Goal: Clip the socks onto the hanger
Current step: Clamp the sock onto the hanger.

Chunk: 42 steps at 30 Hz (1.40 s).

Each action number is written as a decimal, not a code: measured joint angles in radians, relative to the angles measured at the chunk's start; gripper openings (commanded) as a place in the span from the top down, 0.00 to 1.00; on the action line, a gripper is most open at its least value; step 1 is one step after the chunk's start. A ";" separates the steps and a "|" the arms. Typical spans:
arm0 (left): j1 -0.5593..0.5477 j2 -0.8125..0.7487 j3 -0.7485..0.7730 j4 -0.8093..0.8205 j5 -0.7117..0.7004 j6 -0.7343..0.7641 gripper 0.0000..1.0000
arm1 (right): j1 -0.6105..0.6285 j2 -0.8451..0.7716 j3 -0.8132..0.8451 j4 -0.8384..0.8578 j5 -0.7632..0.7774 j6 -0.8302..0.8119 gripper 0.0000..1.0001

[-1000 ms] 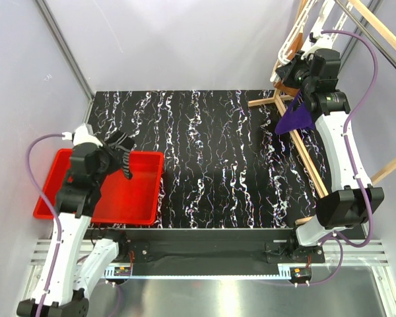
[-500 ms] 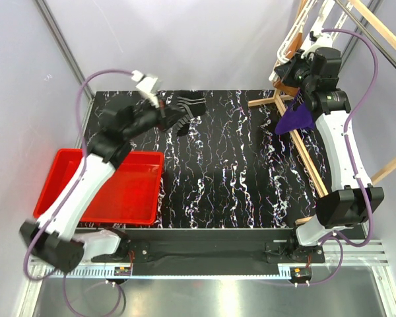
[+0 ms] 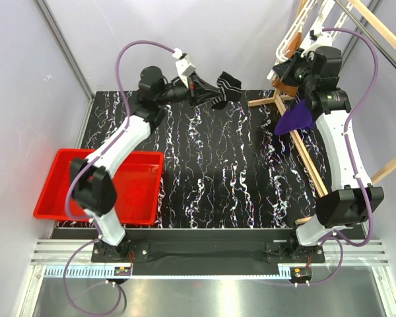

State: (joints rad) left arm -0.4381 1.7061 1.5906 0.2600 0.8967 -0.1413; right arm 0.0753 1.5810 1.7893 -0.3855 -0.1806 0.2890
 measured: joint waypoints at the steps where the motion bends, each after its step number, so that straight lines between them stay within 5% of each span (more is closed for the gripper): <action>1: -0.002 0.031 0.008 0.045 0.022 -0.019 1.00 | 0.000 0.000 0.000 0.000 -0.003 0.002 1.00; 16: -0.119 0.460 0.291 0.290 0.105 -0.212 1.00 | 0.000 -0.039 -0.010 -0.001 -0.027 0.006 1.00; 30: -0.127 0.589 0.498 0.332 0.098 -0.298 1.00 | -0.001 -0.048 -0.014 -0.005 -0.076 0.008 1.00; 42: -0.144 0.626 0.524 0.263 0.085 -0.274 1.00 | -0.001 -0.048 -0.017 -0.006 -0.076 0.007 1.00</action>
State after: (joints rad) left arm -0.5823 2.3325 2.1147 0.5232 0.9821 -0.4152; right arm 0.0746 1.5330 1.7721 -0.3920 -0.2565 0.2962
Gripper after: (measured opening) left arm 0.025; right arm 0.052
